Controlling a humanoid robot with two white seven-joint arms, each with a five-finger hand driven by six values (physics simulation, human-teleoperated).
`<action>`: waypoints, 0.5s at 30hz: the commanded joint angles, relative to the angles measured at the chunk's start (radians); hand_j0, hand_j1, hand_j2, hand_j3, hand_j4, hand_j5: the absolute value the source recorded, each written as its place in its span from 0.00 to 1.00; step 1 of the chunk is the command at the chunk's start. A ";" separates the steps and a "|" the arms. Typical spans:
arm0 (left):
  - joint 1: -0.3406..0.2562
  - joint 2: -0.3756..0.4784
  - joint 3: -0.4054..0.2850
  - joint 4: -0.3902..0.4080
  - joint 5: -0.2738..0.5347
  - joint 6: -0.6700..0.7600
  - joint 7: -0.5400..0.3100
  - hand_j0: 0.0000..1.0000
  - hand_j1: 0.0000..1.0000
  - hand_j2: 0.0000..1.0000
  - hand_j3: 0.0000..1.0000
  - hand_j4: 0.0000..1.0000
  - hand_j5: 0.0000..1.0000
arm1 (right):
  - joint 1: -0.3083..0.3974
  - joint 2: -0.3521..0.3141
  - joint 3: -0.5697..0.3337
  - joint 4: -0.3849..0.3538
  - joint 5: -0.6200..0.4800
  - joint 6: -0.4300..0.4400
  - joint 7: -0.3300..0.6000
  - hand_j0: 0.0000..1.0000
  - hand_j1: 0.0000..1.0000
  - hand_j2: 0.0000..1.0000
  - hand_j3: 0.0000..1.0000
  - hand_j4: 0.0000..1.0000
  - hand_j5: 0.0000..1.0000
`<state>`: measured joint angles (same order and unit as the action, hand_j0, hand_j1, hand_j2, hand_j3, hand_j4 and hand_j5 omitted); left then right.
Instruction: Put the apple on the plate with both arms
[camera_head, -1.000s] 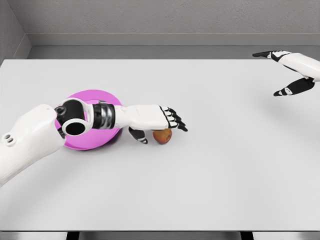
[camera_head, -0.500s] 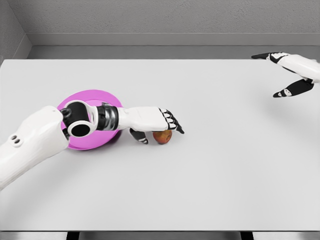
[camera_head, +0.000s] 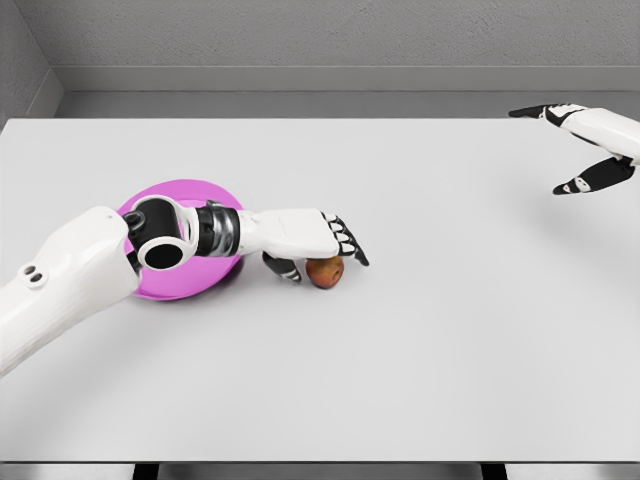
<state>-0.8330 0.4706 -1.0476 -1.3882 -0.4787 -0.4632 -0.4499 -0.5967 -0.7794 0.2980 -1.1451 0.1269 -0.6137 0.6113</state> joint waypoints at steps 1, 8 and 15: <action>0.000 0.000 0.000 -0.002 0.006 0.001 0.000 0.89 0.89 0.89 0.89 0.89 0.89 | 0.000 -0.003 0.000 -0.001 -0.007 0.003 0.000 1.00 1.00 1.00 1.00 1.00 1.00; 0.002 0.000 -0.002 -0.002 0.002 -0.009 0.000 0.77 0.77 0.77 0.77 0.77 0.77 | 0.000 -0.003 0.000 0.001 -0.007 0.003 0.000 1.00 1.00 1.00 1.00 1.00 1.00; 0.002 -0.001 -0.014 -0.002 0.002 -0.008 -0.001 0.73 0.73 0.73 0.73 0.73 0.73 | -0.008 -0.011 0.001 -0.001 -0.009 0.003 0.000 1.00 1.00 1.00 1.00 1.00 1.00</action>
<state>-0.8314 0.4695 -1.0606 -1.3894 -0.4816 -0.4721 -0.4510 -0.6044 -0.7872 0.2994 -1.1454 0.1259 -0.6137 0.6113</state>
